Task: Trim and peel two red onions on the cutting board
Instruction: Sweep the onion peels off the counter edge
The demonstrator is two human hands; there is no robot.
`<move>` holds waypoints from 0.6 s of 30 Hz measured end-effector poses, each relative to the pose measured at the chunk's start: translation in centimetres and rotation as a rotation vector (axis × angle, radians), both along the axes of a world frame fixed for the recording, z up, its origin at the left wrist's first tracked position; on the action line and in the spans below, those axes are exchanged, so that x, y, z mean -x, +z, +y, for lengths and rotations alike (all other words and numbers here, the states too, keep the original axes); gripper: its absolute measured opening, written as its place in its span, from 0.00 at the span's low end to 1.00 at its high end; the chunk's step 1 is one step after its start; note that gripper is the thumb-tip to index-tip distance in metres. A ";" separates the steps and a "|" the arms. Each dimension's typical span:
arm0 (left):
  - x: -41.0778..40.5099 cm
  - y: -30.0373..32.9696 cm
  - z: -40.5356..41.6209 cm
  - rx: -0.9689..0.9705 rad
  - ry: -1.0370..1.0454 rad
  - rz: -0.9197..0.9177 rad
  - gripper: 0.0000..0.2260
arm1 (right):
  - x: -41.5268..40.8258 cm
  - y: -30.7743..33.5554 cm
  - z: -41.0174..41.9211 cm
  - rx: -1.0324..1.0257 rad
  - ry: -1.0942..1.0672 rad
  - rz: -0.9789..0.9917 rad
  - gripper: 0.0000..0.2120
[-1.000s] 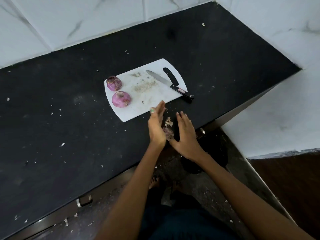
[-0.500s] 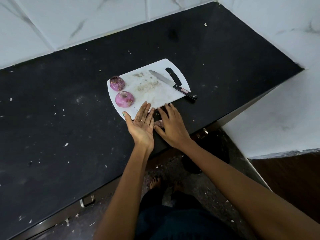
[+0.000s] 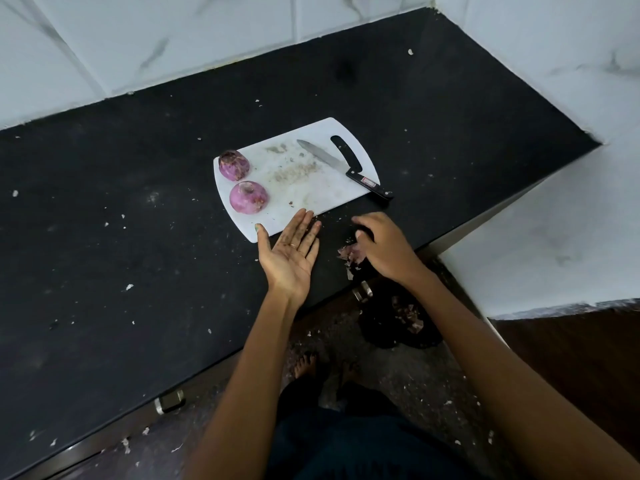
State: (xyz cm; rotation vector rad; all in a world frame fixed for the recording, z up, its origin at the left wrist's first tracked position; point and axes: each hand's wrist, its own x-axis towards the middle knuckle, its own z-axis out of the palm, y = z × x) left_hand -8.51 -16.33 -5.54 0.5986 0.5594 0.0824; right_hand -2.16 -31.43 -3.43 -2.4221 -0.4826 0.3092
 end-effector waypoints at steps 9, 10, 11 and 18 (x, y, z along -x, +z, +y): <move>0.1 -0.2 -0.7 0.048 -0.043 0.000 0.34 | 6.0 -1.1 1.7 0.452 0.193 -0.142 0.28; 0.1 -0.2 -0.8 0.054 -0.044 0.001 0.34 | 6.6 -1.4 1.9 0.455 0.182 -0.208 0.26; 0.2 -0.3 -0.8 0.060 -0.045 0.002 0.34 | 7.1 -1.6 2.0 0.447 0.180 -0.254 0.23; 0.2 -0.2 -1.1 0.093 -0.069 0.020 0.34 | 5.1 -1.5 1.5 0.338 0.203 -0.405 0.15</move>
